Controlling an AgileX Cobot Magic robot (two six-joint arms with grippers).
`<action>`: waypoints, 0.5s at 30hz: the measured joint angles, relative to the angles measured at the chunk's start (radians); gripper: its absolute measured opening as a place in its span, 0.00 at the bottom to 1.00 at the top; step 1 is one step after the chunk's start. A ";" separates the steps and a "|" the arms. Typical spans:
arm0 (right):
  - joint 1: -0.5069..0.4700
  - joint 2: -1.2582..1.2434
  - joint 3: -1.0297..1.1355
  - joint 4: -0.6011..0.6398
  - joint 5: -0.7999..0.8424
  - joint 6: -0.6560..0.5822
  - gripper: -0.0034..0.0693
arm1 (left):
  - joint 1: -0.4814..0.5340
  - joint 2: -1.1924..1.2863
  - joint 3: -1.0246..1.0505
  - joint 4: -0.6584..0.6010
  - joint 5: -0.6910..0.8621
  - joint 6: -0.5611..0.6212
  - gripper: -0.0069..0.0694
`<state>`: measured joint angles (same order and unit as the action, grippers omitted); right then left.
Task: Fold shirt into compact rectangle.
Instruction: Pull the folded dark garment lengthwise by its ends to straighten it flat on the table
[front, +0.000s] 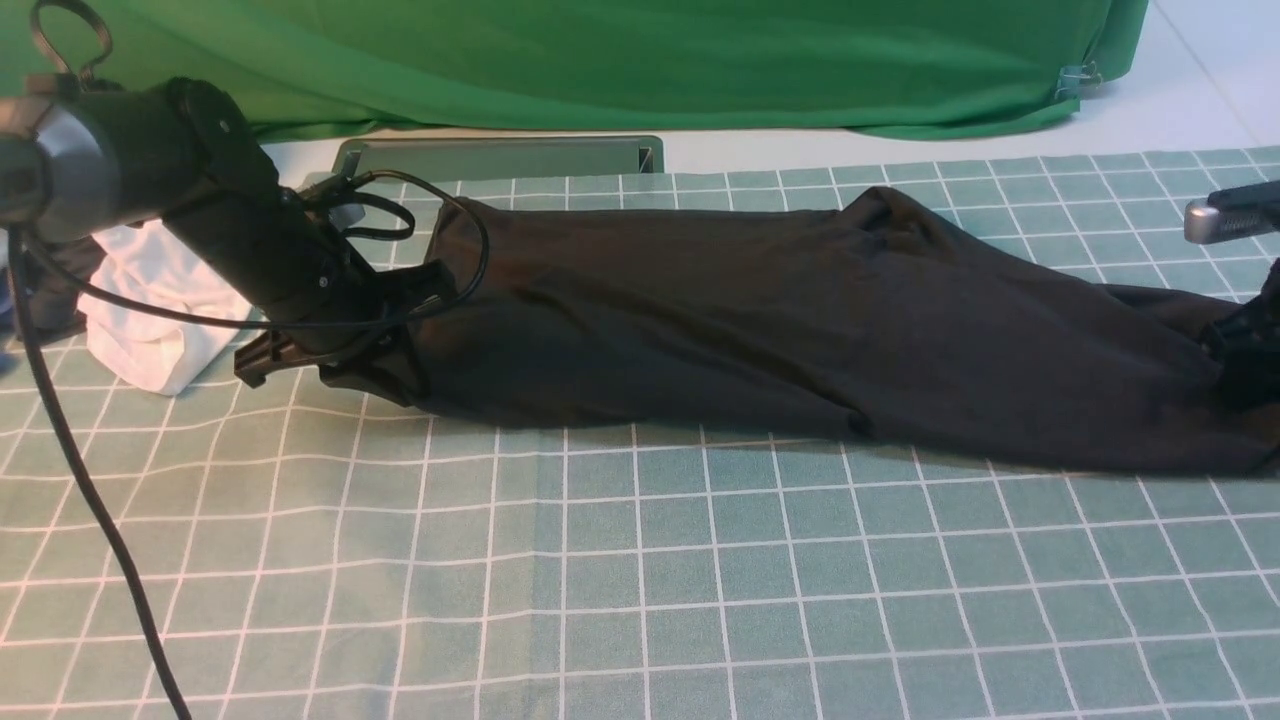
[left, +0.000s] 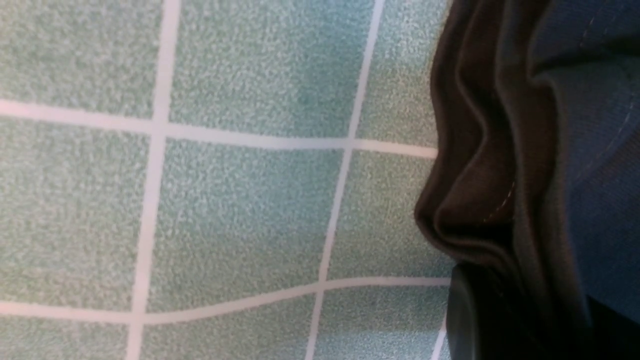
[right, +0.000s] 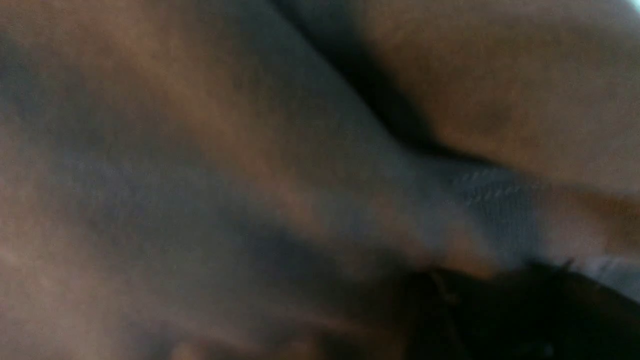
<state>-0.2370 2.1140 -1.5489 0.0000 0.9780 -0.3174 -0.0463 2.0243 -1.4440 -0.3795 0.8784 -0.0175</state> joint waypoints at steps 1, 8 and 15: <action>0.000 0.001 0.000 -0.005 -0.005 -0.009 0.58 | 0.000 0.000 0.000 0.000 0.000 0.000 0.12; 0.000 0.004 -0.001 -0.007 -0.024 -0.050 0.57 | 0.000 0.000 0.000 0.000 0.000 0.000 0.12; 0.008 0.011 -0.006 0.000 -0.023 -0.077 0.37 | 0.000 0.000 0.000 0.000 -0.002 0.000 0.12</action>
<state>-0.2285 2.1251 -1.5548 0.0000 0.9555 -0.3942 -0.0463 2.0243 -1.4440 -0.3795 0.8765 -0.0175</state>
